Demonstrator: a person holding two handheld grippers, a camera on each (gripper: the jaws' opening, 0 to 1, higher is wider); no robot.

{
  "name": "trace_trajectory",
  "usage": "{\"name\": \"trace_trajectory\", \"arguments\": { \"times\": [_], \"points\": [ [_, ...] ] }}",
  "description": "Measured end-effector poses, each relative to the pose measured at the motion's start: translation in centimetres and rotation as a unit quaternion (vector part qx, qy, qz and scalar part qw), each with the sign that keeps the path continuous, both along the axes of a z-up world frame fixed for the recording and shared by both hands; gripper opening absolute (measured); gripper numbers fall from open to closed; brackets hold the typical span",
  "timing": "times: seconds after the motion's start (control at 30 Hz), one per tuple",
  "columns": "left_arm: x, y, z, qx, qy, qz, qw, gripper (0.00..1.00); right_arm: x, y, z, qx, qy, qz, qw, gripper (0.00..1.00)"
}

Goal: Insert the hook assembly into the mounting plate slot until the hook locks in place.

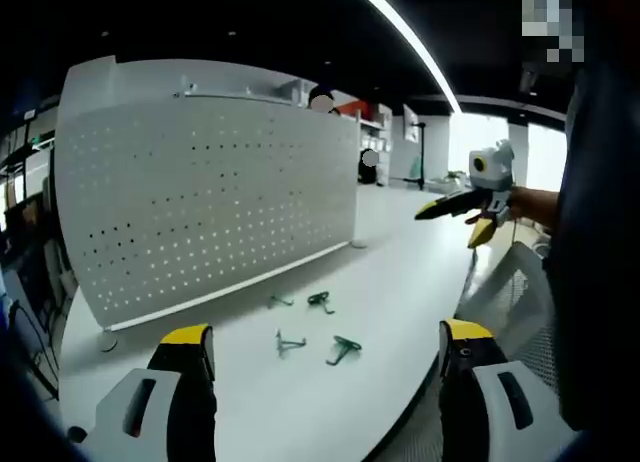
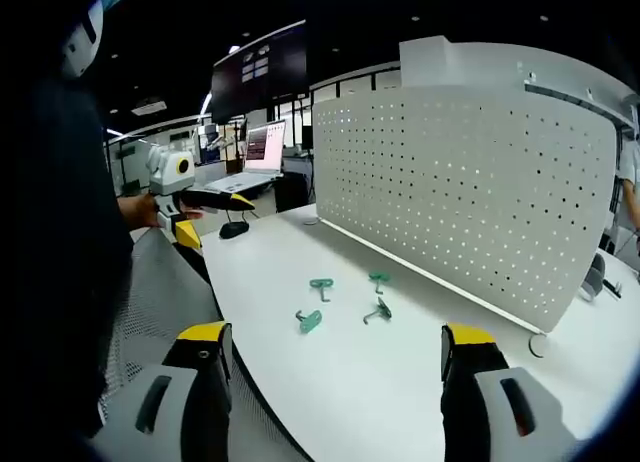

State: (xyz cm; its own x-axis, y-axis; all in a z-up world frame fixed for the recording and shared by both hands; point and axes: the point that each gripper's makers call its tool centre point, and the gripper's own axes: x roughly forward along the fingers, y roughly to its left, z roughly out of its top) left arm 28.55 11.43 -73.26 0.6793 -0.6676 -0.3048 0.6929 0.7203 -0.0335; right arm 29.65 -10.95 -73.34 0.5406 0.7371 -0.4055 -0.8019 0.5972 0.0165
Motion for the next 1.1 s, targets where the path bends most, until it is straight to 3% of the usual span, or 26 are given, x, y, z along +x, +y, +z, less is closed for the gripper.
{"name": "trace_trajectory", "arguments": {
  "times": [1.1],
  "points": [
    [0.15,0.38,-0.37,0.0,0.0,0.002,1.0,0.94,0.22,0.09,-0.8,-0.009,0.008,0.005,0.9999,0.83]
  ]
}}
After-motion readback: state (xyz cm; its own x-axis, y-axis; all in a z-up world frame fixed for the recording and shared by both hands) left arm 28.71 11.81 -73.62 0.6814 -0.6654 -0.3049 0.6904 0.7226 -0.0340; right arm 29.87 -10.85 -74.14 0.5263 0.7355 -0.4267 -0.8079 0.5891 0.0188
